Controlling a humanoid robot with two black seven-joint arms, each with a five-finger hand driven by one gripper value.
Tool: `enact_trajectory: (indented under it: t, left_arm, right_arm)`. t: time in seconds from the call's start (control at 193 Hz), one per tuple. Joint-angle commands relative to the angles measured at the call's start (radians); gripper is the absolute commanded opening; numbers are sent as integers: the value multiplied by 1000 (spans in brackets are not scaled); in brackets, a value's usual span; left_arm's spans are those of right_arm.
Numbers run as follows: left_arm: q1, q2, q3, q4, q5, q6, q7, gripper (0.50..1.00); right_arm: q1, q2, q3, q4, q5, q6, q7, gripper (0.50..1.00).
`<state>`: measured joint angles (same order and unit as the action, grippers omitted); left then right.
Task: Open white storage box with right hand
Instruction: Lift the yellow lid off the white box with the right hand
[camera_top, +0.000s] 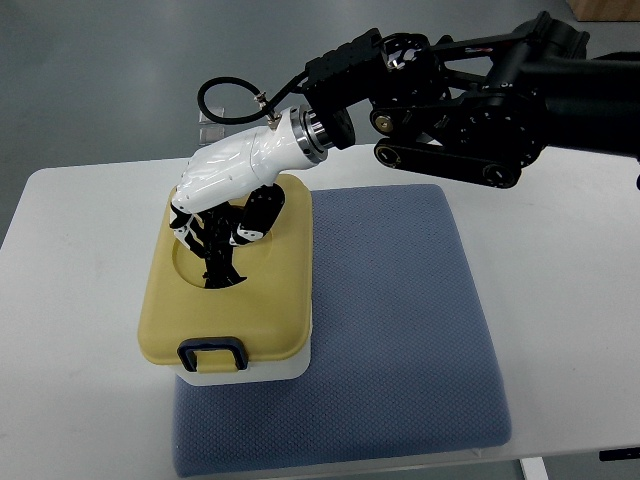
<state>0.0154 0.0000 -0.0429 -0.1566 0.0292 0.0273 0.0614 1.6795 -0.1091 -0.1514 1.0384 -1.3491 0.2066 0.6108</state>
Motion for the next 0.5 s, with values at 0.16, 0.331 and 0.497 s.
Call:
enact_trajectory:
  t: [0.16, 0.331, 0.497]
  left_arm:
    - [0, 0, 0, 0, 0, 0, 0, 1000]
    - [0, 0, 0, 0, 0, 0, 0, 1000]
    - [0, 0, 0, 0, 0, 0, 0, 1000]
  right_arm:
    - [-1, -60, 50, 0, 1, 5, 0, 500]
    - [-14, -141, 75, -1, 7, -7, 0, 500]
    - [-58, -259, 107, -8, 27, -7, 0, 500]
